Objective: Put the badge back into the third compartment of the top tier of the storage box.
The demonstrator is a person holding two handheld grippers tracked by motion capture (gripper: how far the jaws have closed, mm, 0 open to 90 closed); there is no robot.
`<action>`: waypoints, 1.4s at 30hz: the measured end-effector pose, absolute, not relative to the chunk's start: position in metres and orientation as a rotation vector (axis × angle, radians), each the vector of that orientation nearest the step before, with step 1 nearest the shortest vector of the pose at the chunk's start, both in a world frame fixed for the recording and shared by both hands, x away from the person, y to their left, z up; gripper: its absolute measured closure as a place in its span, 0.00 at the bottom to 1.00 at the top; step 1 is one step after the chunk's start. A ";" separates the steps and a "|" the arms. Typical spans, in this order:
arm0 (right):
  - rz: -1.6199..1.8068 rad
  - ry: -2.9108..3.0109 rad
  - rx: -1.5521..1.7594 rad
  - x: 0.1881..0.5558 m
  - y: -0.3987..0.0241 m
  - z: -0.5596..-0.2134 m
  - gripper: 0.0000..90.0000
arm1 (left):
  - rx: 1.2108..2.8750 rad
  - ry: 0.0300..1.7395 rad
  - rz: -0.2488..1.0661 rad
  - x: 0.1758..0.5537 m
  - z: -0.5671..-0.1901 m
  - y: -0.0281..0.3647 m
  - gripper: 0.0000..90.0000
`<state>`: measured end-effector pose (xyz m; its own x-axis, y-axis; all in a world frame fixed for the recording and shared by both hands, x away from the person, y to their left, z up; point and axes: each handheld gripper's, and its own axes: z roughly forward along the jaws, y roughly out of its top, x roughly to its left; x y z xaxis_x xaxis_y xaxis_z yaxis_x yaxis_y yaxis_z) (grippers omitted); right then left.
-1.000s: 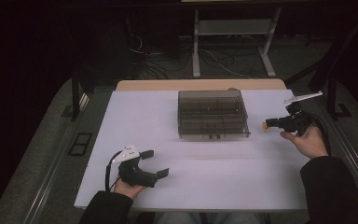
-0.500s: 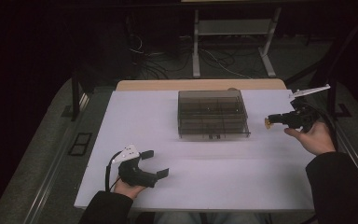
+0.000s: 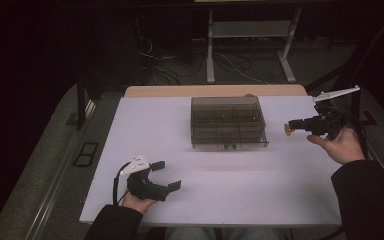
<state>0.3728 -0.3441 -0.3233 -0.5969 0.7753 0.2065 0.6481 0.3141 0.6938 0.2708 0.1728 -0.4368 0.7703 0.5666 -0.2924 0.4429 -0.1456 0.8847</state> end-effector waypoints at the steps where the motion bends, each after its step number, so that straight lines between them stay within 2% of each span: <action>1: 1.153 2.409 1.311 0.372 -0.343 -0.322 0.97 | 1.778 0.787 0.130 0.271 -0.437 0.173 0.00; 22: 1.156 2.480 1.159 0.364 -0.309 -0.298 0.97 | 1.781 0.784 0.129 0.271 -0.437 0.172 0.00; 42: 1.153 2.511 1.105 0.367 -0.291 -0.293 0.97 | 1.780 0.783 0.130 0.271 -0.437 0.172 0.00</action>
<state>0.3666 -0.2909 -0.2934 -0.7123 0.6865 0.1462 0.5584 0.4280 0.7106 0.2709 0.1722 -0.4368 0.7728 0.5645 -0.2901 0.4407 -0.1485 0.8853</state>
